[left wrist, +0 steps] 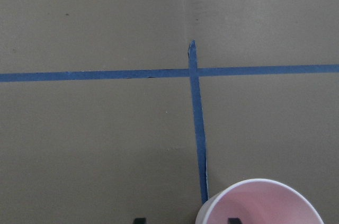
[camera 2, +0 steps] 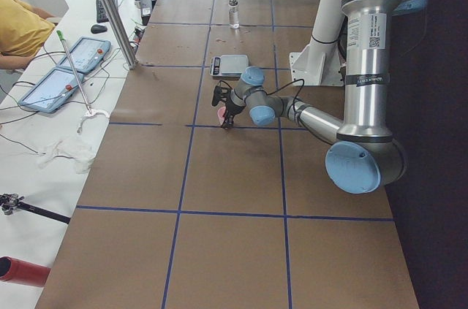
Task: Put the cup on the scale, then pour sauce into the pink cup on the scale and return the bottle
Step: 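Reach the left gripper to the pink cup and grasp it, then carry the pink cup with the left gripper onto the scale and release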
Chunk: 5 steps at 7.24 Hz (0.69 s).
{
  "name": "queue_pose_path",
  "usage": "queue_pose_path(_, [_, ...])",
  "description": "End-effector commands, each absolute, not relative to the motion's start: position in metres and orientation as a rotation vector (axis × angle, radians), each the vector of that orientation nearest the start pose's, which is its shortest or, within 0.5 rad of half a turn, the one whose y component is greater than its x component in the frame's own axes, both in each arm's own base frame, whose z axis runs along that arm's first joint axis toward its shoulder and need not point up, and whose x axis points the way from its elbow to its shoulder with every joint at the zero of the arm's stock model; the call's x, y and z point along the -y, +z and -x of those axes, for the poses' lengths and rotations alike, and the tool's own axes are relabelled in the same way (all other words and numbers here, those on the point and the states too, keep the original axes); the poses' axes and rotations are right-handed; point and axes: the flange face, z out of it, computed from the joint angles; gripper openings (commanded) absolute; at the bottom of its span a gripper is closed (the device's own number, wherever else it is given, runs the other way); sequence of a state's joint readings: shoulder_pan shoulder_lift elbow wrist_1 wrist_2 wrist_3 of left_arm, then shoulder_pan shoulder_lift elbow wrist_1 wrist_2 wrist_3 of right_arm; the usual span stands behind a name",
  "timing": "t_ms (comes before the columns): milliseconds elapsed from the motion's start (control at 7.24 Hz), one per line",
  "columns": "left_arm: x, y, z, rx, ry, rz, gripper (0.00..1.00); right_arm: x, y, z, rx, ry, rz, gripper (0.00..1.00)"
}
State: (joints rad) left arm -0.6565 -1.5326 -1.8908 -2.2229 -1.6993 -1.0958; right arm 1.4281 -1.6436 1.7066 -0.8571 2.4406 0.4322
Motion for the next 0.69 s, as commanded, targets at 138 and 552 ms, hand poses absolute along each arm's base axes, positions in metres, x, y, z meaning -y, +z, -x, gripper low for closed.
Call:
queue_pose_path(138, [0.401, 0.434, -0.325, -0.851, -0.092, -0.396, 0.00, 0.479, 0.539, 0.011, 0.991, -0.077, -0.459, 1.00])
queue_pose_path(552, [0.431, 0.293, -0.370, -0.822, -0.106, -0.362, 0.00, 0.477, 0.542, 0.011, 0.990, -0.075, -0.455, 1.00])
